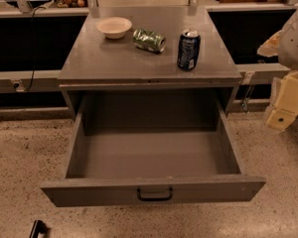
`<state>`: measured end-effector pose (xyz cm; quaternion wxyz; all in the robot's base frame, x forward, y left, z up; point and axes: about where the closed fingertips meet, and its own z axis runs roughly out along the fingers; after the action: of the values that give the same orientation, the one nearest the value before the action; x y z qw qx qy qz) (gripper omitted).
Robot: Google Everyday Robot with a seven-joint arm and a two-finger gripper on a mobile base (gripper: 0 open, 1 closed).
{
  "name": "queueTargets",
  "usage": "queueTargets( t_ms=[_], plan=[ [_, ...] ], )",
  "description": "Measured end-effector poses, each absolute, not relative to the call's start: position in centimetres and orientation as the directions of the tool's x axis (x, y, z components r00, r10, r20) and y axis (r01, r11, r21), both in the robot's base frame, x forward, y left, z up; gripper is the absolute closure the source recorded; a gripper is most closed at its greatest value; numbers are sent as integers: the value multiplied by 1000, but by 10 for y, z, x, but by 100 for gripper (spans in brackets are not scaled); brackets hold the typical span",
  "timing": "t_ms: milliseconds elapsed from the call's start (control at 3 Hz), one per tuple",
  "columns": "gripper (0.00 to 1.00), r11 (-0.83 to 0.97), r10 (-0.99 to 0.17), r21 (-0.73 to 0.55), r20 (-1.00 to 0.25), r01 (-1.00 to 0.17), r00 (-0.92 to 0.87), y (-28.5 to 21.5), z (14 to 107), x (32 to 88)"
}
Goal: Place pepsi can into top drawer
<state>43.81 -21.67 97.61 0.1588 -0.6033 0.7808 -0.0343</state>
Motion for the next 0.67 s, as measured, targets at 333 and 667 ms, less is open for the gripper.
queueTargets(
  t_ms=[333,667],
  plan=[
    [0,270,-953,-245,-207,-931,-221,-217,976,438],
    [0,255,-941,-298,-294,-920,-165,-212,982,476]
  ],
)
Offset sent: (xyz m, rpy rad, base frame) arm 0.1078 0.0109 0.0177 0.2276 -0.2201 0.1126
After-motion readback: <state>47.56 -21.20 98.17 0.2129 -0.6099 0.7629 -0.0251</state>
